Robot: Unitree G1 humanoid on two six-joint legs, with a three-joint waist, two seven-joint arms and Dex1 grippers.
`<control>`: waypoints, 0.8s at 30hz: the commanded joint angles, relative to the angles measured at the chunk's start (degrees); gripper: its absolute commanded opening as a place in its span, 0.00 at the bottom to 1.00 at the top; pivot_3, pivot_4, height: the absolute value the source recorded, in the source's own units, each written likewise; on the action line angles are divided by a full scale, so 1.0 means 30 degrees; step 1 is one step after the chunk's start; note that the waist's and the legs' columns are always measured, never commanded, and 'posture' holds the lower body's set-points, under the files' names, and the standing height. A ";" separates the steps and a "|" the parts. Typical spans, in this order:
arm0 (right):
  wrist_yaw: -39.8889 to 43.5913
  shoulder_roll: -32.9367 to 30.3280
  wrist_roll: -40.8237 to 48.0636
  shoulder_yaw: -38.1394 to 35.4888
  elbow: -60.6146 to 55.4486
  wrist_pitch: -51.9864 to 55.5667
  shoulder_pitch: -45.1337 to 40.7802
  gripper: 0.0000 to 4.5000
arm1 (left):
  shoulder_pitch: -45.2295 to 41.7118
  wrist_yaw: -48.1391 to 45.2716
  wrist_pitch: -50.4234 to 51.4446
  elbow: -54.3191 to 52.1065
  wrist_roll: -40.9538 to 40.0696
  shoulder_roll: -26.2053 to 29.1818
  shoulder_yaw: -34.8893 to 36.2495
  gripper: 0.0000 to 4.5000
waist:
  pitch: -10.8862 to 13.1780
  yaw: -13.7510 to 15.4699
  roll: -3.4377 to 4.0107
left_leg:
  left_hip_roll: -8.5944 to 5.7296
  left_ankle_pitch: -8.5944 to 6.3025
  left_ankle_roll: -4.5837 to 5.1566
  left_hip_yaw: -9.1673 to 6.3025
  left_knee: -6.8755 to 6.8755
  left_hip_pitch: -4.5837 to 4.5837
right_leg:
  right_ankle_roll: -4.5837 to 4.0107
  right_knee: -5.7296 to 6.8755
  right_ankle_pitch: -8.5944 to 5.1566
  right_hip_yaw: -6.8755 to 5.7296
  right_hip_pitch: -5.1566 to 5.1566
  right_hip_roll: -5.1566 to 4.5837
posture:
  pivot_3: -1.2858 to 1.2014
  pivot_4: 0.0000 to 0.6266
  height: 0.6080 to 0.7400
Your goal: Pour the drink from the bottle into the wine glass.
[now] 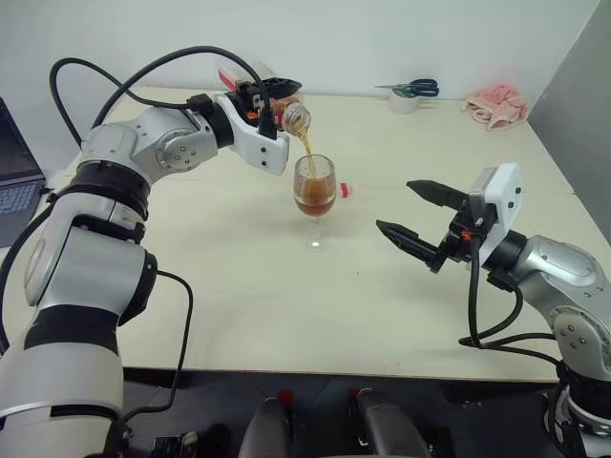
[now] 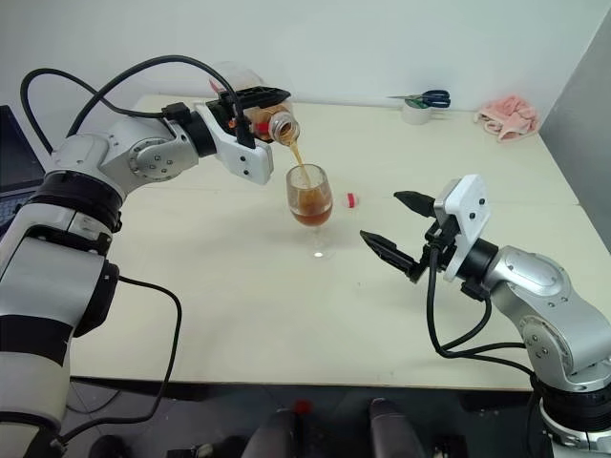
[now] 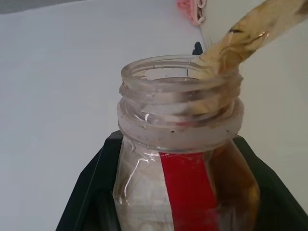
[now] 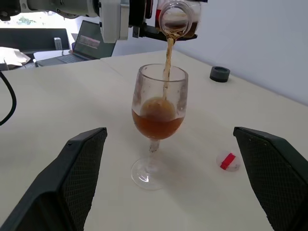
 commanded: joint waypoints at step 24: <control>0.0357 -0.0086 0.0145 0.0249 -0.0199 -0.0483 -0.1319 1.00 | 0.0862 -0.7801 0.1672 0.0448 -0.8861 -0.1420 0.4750 0.47 | -0.0001 -0.0084 0.0001 | 0.0000 0.0001 -0.0001 0.0006 0.0008 0.0009 | -0.0002 0.0022 0.0000 -0.0002 0.0000 -0.0004 | 0.52 0.24 1.00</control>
